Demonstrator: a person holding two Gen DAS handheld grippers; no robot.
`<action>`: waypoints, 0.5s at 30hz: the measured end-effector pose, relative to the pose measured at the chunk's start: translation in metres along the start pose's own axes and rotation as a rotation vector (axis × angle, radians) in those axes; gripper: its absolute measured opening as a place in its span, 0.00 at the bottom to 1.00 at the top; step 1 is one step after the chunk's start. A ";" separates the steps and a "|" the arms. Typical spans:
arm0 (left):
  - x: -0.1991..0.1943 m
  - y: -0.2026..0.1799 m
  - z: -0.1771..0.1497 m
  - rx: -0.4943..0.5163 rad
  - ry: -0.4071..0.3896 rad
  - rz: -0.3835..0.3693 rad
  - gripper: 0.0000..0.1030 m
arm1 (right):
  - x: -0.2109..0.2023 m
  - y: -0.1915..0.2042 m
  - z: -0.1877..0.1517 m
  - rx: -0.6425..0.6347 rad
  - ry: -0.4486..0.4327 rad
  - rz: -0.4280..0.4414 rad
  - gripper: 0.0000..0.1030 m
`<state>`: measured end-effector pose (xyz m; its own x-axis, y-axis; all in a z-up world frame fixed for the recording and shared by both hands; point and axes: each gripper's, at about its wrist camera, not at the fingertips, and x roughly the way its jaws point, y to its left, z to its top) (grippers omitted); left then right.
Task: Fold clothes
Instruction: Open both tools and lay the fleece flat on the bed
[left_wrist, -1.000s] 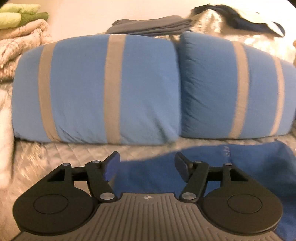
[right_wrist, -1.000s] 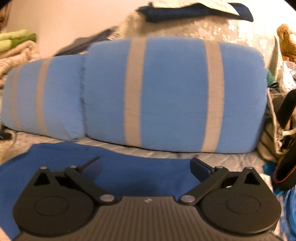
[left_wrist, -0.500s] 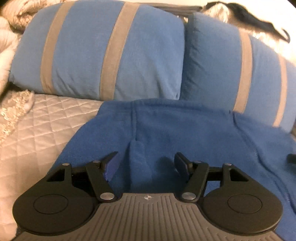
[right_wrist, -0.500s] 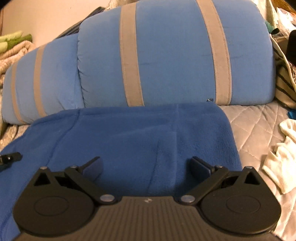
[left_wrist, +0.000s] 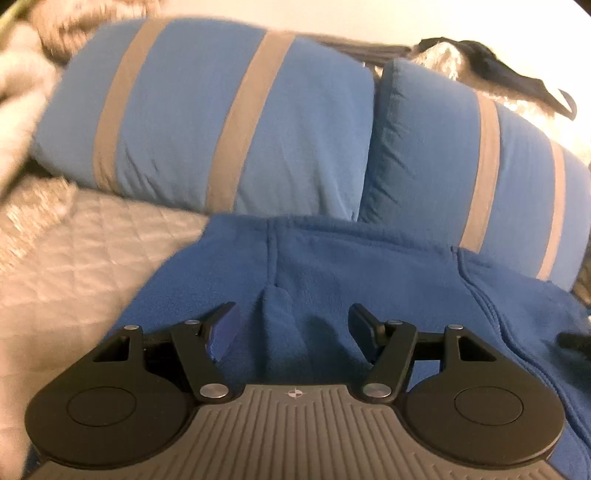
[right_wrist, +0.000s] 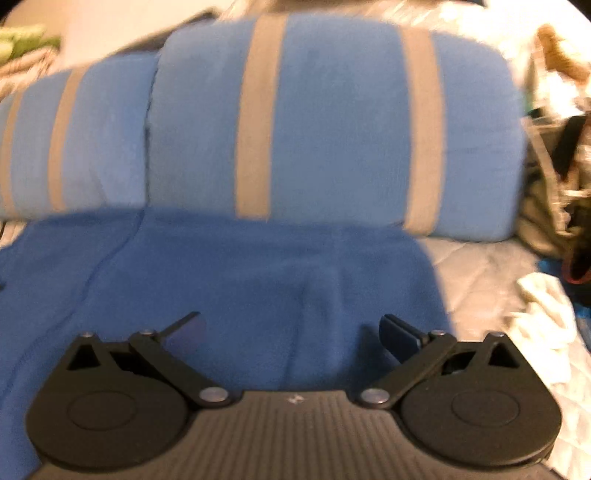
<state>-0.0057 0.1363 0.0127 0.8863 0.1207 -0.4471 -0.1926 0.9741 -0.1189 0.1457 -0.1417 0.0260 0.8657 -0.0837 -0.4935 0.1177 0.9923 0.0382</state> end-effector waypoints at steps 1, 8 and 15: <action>-0.007 -0.003 0.000 0.015 -0.006 0.021 0.63 | -0.010 0.001 -0.002 0.011 -0.018 0.003 1.00; -0.062 -0.044 -0.026 0.222 -0.073 -0.061 0.65 | -0.075 0.028 -0.033 -0.017 -0.112 0.077 1.00; -0.052 -0.068 -0.059 0.314 -0.062 -0.032 0.67 | -0.062 0.055 -0.076 -0.147 -0.074 0.035 0.99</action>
<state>-0.0640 0.0522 -0.0083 0.9157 0.0907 -0.3914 -0.0332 0.9879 0.1513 0.0617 -0.0751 -0.0078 0.9024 -0.0496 -0.4281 0.0189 0.9969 -0.0757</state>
